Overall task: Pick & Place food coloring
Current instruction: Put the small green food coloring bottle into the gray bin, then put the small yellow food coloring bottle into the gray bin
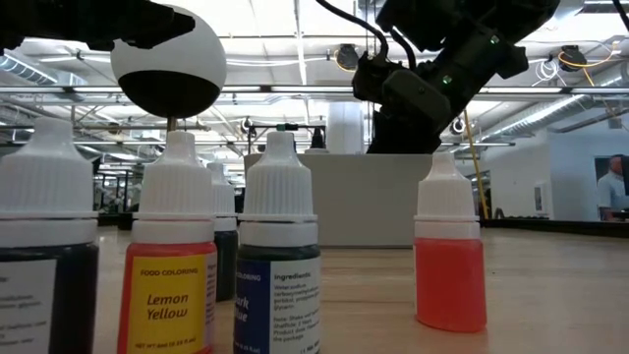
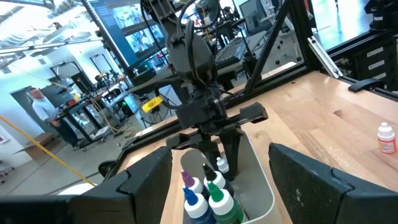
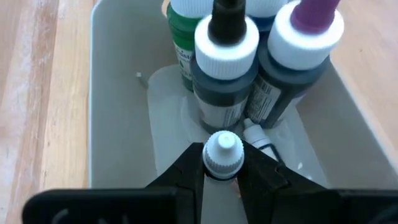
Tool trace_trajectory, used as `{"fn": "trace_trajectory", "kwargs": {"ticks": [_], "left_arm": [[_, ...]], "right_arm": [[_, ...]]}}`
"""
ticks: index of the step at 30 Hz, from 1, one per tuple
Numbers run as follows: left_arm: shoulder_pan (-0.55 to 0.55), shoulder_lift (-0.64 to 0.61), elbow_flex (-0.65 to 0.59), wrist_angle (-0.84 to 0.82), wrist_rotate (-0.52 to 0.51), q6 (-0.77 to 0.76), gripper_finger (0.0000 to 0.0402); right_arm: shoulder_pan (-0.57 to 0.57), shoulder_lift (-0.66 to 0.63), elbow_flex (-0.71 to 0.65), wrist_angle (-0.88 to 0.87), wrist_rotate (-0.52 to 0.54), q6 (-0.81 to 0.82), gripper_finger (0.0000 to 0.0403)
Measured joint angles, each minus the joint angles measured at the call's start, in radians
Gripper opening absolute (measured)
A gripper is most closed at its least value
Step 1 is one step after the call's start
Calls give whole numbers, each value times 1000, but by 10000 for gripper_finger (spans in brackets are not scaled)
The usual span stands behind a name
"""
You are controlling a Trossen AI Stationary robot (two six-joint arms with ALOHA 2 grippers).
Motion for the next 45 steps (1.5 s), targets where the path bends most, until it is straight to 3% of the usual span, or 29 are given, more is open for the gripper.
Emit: {"fn": "trace_trajectory", "kwargs": {"ticks": [10, 23, 31, 36, 41, 45], "left_arm": [[0, 0, 0, 0, 1, 0, 271], [0, 0, 0, 0, -1, 0, 271], [0, 0, -1, -1, -53, 12, 271], [0, 0, -1, -1, -86, 23, 271], [0, 0, -1, -11, -89, 11, 271], [0, 0, -1, -38, -59, -16, 271]], "right_arm": [[-7, -2, -69, 112, -11, 35, 88], [-34, -40, -73, 106, -4, 13, 127], [41, -322, -61, 21, 81, -9, 118], [162, -544, -77, -46, 155, -110, 82], [260, -720, -195, 5, 200, -207, 13], [284, -806, -356, 178, 197, -254, 8]]}}
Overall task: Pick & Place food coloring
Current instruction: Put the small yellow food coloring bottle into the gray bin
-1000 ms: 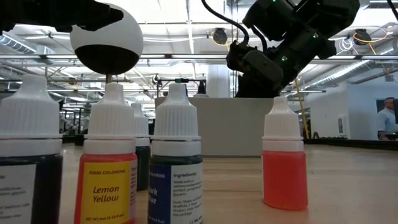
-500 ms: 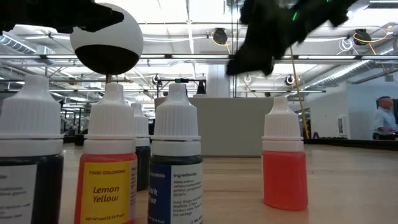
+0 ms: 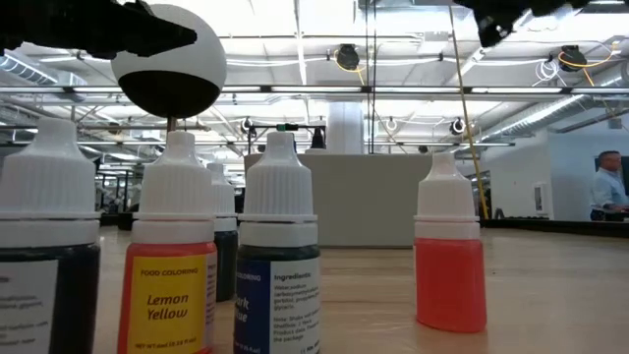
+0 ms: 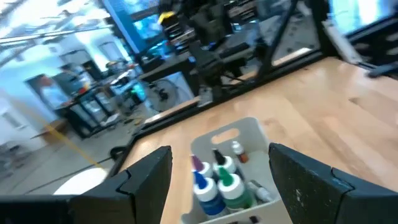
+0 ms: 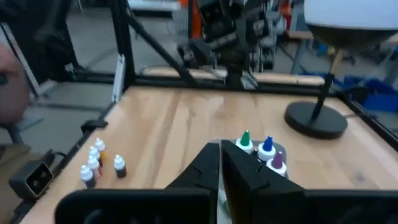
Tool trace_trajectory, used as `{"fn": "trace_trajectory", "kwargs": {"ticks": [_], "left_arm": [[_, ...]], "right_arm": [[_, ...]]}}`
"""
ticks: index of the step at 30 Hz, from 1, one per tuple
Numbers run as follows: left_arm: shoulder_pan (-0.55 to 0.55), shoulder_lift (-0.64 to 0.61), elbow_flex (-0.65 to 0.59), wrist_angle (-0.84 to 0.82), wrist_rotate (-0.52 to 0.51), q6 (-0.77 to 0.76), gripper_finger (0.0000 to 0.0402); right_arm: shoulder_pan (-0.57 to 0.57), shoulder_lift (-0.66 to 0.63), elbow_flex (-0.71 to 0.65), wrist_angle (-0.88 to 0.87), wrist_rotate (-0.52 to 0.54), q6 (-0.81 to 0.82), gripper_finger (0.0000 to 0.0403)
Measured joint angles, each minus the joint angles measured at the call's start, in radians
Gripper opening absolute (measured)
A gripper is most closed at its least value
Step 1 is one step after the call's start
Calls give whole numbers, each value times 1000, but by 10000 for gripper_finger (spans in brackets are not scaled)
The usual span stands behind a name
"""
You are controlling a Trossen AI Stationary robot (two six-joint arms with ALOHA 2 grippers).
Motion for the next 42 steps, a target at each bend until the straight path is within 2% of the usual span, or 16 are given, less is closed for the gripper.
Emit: {"fn": "trace_trajectory", "kwargs": {"ticks": [4, 6, 9, 11, 15, 22, 25, 28, 30, 31, 34, 38, 42], "left_arm": [[0, 0, 0, -32, 95, 10, 271], [0, 0, 0, -35, 130, 40, 271], [0, 0, 0, -44, 148, 75, 270], [0, 0, 0, -53, 148, 70, 264], [0, 0, 0, -58, 135, 63, 235], [0, 0, 0, -93, 125, 25, 175], [0, 5, 0, -127, 107, -56, 128], [0, 29, 0, -136, 102, -127, 62], [0, 55, 8, -132, 123, -170, 19], [-1, 76, 22, -151, 146, -196, 11], [-26, 167, 109, -263, 209, -289, 8], [-98, 340, 289, -427, 214, -396, 6], [-184, 510, 468, -466, 207, -431, 7]], "right_arm": [[-4, -36, -151, 175, -4, -54, 2], [-4, -49, -227, 279, -40, -86, 3], [-7, -82, -340, 504, -82, -107, 1], [-16, -136, -397, 556, -88, -101, 1], [-59, -294, -455, 475, -106, -80, 1], [-70, -613, -445, 99, -106, -93, 0], [-67, -713, -467, 62, -105, -150, 0], [-67, -776, -503, 73, -106, -202, 0], [-67, -800, -530, 96, -105, -227, 0], [-67, -802, -540, 107, -106, -235, 0], [-67, -803, -537, 92, -106, -249, 0], [-67, -804, -535, 86, -108, -227, 0], [-67, -801, -536, 46, -108, -199, 0]]}}
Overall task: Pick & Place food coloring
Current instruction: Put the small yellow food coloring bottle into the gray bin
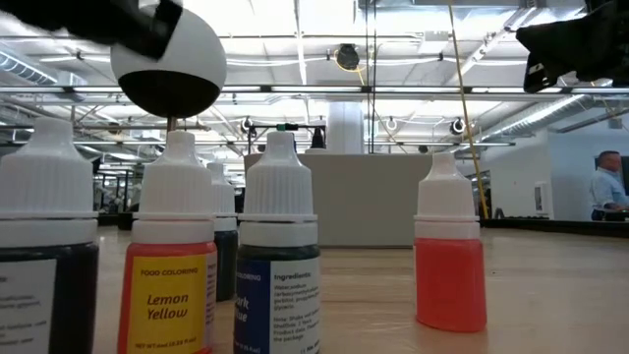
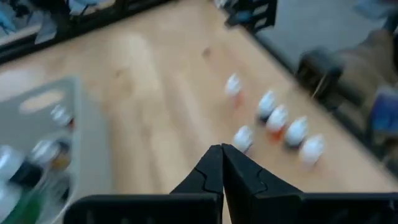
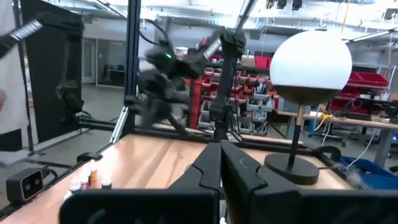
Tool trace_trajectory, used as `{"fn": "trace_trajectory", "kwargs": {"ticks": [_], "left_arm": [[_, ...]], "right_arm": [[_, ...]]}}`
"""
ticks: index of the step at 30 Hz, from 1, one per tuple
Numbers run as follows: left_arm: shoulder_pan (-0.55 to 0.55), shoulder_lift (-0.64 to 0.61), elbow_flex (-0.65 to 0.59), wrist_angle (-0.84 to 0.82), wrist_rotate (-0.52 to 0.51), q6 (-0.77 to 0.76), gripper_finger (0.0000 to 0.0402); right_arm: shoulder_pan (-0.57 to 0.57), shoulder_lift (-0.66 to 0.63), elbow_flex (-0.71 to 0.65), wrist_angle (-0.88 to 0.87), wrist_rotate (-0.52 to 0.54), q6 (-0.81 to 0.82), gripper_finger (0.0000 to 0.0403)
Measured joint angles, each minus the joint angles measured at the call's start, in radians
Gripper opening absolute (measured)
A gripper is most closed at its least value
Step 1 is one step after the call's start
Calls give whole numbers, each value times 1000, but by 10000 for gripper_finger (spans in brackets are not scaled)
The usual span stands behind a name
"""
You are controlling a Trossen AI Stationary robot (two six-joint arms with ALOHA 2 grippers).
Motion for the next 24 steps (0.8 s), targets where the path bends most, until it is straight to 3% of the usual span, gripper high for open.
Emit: {"fn": "trace_trajectory", "kwargs": {"ticks": [4, 8, 13, 19, 24], "left_arm": [[-90, 132, 179, -29, -85, -79, 5], [-152, 265, 390, -273, -202, -263, 34], [-170, 434, 605, -567, -184, -469, 113], [-138, 558, 720, -602, -51, -562, 209], [-120, 587, 753, -630, -7, -622, 247]], "right_arm": [[0, 0, 0, -3, 0, 28, 0], [0, 0, -1, -4, -5, 26, 0], [0, 0, -1, 6, -26, -9, 0], [0, 0, 18, -3, -27, -29, 0], [0, 0, 18, -18, -27, -29, 0]]}}
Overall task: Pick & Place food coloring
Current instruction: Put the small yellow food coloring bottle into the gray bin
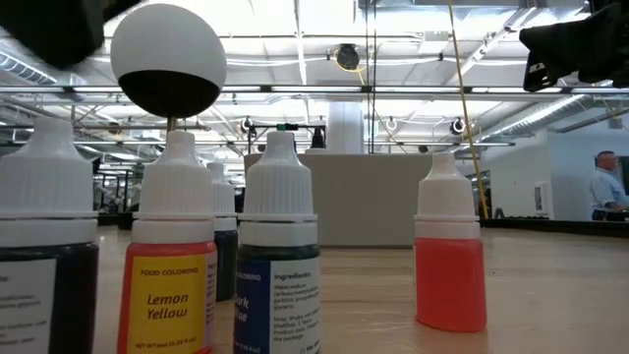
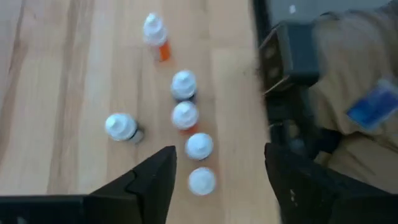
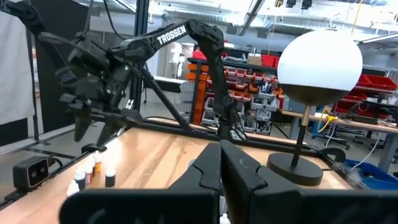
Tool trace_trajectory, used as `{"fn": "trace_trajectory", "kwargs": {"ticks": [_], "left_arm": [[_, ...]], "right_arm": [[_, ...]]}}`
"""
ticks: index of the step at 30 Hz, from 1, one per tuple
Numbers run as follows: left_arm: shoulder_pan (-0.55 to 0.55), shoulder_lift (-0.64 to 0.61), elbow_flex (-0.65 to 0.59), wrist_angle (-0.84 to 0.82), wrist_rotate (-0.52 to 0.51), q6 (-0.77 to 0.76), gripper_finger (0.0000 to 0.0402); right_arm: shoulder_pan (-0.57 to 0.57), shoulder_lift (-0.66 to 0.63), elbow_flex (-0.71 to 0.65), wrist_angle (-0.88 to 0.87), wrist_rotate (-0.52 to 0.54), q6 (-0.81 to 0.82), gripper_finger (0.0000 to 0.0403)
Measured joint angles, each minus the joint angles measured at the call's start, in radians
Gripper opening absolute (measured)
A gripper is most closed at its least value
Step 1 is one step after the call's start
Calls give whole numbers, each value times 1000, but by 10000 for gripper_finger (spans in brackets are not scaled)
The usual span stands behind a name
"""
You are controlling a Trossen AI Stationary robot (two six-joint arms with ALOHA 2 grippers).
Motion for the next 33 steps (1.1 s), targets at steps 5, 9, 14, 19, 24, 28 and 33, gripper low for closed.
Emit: {"fn": "trace_trajectory", "kwargs": {"ticks": [5, 9, 14, 19, 24, 28, 33], "left_arm": [[5, 2, -2, -22, -11, -64, 259], [2, 14, -2, -45, 16, -100, 252], [-1, 29, -2, -37, 30, -92, 235], [-1, 37, -3, -48, 47, -87, 222], [-1, 37, -3, -58, 44, -88, 219], [-1, 37, -3, -61, 44, -79, 218], [9, 37, -3, -81, 42, -81, 218]], "right_arm": [[0, 0, 0, -2, 0, -3, 0], [0, 0, 0, 0, 0, -3, 0], [0, 0, 0, -3, -1, -3, 0], [0, 0, 0, -6, 0, 0, 0], [0, 1, 0, -13, 0, 17, 0], [0, 1, 0, -16, 0, 25, 0], [0, 1, 0, -22, 0, 27, 0]]}}
